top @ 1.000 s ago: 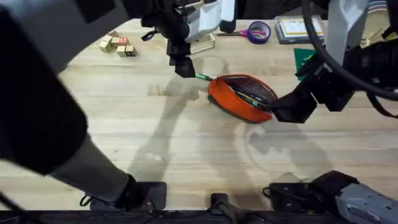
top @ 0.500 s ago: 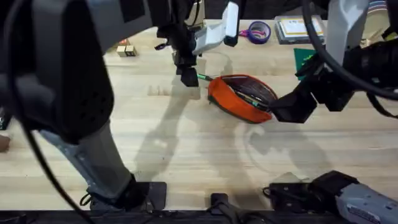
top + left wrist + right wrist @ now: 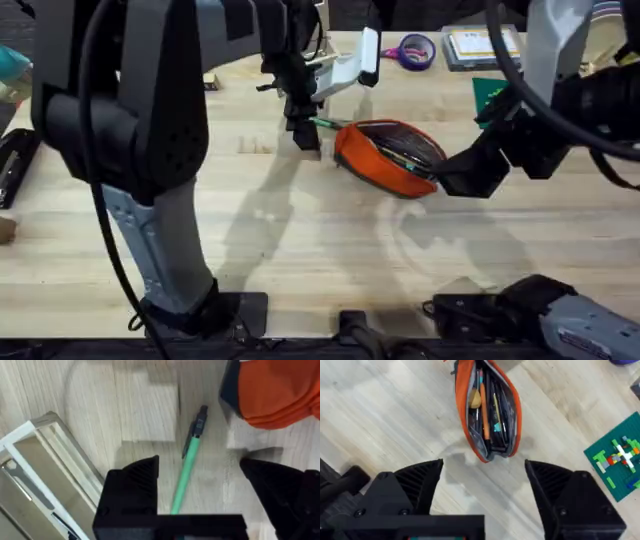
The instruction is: Unzip the bag, pick up the pens from the table one at a time and place them inside, then zip the bag closed.
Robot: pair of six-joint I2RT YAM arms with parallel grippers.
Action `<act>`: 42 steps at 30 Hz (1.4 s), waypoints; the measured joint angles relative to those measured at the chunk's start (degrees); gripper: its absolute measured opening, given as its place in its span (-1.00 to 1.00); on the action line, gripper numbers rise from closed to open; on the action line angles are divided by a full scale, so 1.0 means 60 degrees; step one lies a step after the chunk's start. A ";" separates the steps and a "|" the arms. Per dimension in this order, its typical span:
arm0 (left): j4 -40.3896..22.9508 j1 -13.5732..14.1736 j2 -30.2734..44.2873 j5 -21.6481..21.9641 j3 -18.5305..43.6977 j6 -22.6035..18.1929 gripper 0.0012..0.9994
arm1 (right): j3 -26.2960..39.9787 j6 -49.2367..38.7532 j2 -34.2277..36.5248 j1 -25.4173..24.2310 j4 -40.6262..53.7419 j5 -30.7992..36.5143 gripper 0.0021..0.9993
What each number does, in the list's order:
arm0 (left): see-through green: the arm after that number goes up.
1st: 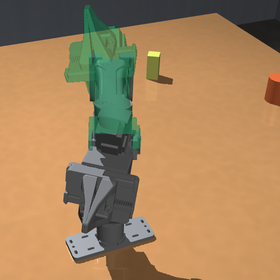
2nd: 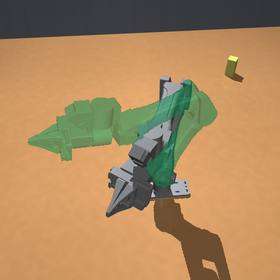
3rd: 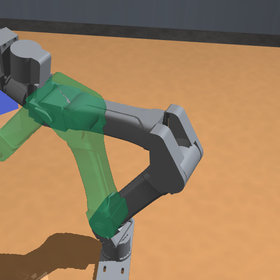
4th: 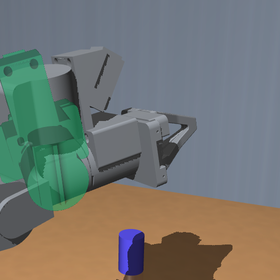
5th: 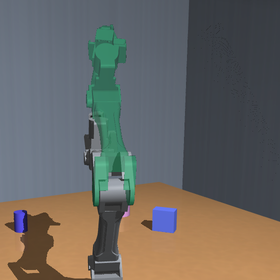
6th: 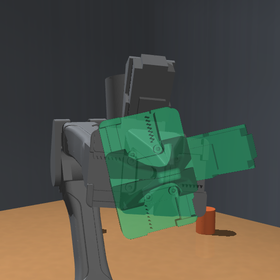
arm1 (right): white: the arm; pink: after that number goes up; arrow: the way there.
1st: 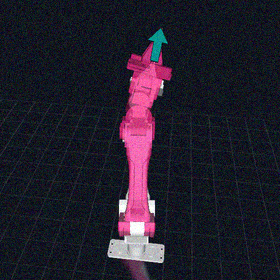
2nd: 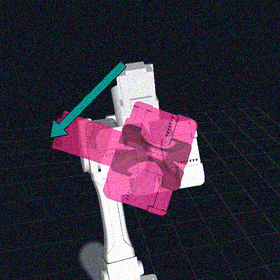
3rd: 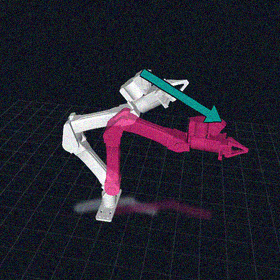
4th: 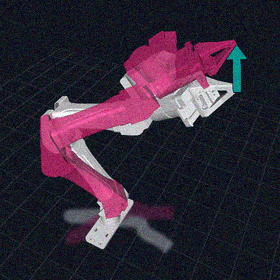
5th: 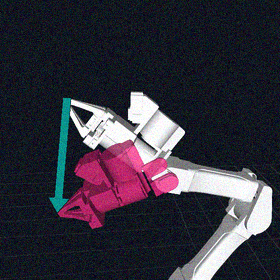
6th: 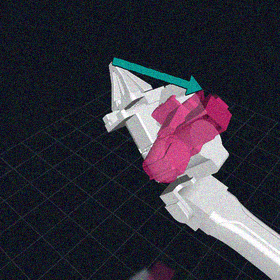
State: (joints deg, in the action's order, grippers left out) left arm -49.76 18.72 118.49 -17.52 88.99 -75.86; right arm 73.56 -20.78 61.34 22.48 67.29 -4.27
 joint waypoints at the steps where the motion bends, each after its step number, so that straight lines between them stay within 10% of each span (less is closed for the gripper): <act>1: -0.0019 0.0000 0.0007 -0.0035 0.0000 -0.0002 0.98 | 0.0000 0.0000 0.0000 0.0000 -0.0002 0.0000 1.00; 32: -0.1275 0.0000 0.0140 -0.0722 0.0055 0.0027 0.99 | 0.0000 0.0000 0.0000 0.0000 0.0000 0.0000 1.00; 42: -0.1038 0.0000 0.0191 -0.0437 0.0109 0.0026 -0.26 | 0.0000 0.0000 0.0000 0.0000 0.0000 0.0000 1.00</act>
State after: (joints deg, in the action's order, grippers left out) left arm -55.99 18.72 119.63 -20.14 89.65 -75.70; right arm 73.56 -20.78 61.34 22.48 67.29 -4.27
